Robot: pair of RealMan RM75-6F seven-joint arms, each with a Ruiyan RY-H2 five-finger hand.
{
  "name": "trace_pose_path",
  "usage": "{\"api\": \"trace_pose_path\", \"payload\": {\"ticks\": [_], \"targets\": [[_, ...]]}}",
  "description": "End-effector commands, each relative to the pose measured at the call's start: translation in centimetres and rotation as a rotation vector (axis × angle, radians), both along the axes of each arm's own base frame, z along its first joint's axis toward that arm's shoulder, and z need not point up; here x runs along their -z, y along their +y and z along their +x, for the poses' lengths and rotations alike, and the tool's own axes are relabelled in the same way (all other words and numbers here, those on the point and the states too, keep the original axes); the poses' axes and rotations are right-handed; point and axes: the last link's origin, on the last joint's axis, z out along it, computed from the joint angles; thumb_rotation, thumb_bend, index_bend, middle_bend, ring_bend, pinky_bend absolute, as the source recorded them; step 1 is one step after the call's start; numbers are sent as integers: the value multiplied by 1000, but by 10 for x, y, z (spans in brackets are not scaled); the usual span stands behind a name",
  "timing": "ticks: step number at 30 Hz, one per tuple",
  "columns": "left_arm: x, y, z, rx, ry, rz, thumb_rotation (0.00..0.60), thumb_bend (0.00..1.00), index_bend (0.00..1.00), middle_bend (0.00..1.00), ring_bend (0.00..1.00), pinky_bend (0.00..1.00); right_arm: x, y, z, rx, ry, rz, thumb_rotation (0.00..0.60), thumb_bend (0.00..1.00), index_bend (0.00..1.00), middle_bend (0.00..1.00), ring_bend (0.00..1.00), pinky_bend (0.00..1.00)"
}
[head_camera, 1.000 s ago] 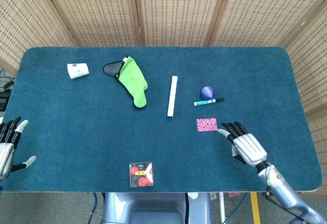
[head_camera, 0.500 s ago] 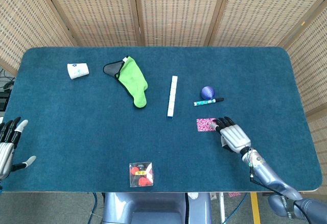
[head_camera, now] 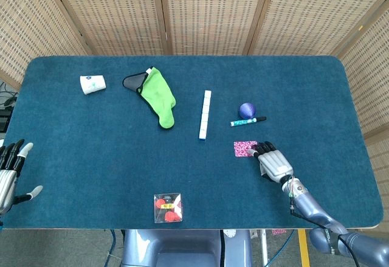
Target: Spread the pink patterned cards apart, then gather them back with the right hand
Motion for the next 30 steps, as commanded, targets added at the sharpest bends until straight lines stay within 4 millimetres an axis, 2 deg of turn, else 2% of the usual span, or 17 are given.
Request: {"api": "trace_pose_path", "payload": {"ticks": [1, 5, 23, 26, 30], "targets": [[0, 0, 0, 0, 0, 0, 600, 0, 0, 0, 0, 0, -1, 3, -2, -3, 8, 12, 600, 1000, 141, 113, 3, 27], [0, 0, 0, 0, 1, 0, 600, 0, 0, 0, 0, 0, -5, 13, -4, -24, 26, 36, 600, 1000, 141, 116, 9, 57], [0, 0, 0, -1, 6, 5, 600, 0, 0, 0, 0, 0, -38, 78, -13, -142, 86, 146, 600, 1000, 141, 126, 11, 57], [0, 0, 0, 0, 6, 5, 600, 0, 0, 0, 0, 0, -45, 80, -6, -180, 64, 120, 600, 1000, 141, 126, 11, 57], [1, 0, 1, -1, 7, 6, 600, 0, 0, 0, 0, 0, -51, 72, 6, -207, 15, 68, 600, 1000, 141, 125, 11, 57]]}}
